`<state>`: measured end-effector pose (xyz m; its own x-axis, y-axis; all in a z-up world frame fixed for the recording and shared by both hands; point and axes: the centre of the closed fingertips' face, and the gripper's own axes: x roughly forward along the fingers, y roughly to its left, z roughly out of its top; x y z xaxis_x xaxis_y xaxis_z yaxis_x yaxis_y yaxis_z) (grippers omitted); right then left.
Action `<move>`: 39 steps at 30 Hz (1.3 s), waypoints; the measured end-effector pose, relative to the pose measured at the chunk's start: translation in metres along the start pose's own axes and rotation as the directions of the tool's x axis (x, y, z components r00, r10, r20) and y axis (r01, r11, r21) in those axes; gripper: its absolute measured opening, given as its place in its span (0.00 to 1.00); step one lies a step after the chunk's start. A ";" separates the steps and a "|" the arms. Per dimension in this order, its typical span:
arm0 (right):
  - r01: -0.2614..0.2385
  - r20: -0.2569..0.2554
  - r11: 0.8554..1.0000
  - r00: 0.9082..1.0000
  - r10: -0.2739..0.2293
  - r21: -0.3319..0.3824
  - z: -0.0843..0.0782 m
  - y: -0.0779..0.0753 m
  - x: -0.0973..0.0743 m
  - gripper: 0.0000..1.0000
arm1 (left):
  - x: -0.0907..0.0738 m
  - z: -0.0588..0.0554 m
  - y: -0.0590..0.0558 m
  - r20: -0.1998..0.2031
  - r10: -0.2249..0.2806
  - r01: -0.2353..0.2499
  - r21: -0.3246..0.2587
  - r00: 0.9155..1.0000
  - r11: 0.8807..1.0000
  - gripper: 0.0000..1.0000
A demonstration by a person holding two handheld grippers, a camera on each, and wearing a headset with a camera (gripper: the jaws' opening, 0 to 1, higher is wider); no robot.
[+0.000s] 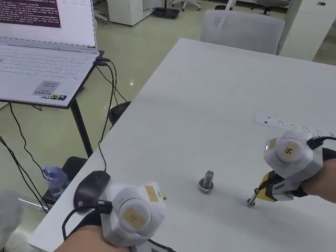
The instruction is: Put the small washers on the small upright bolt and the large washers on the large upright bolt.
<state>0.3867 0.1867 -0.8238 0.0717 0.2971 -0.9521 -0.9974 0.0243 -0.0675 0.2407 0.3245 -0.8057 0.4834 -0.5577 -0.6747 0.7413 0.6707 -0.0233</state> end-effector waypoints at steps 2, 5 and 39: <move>-0.006 -0.004 1.000 1.000 0.006 -0.001 0.000 0.001 0.002 0.13 | 0.000 0.000 -0.001 0.002 -0.002 0.002 -0.004 1.000 1.000 0.79; -0.009 -0.012 1.000 1.000 0.009 -0.009 -0.001 0.001 0.007 0.13 | 0.000 -0.001 -0.001 0.002 0.000 0.000 -0.006 1.000 1.000 0.79; -0.042 -0.046 0.999 0.998 0.041 -0.021 -0.008 0.007 0.039 0.14 | 0.002 -0.012 -0.008 -0.026 -0.011 0.010 -0.039 1.000 0.999 0.74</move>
<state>0.3827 0.1912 -0.8639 0.0304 0.2538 -0.9668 -0.9994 -0.0080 -0.0335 0.2303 0.3236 -0.8156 0.4632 -0.5519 -0.6935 0.7271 0.6840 -0.0587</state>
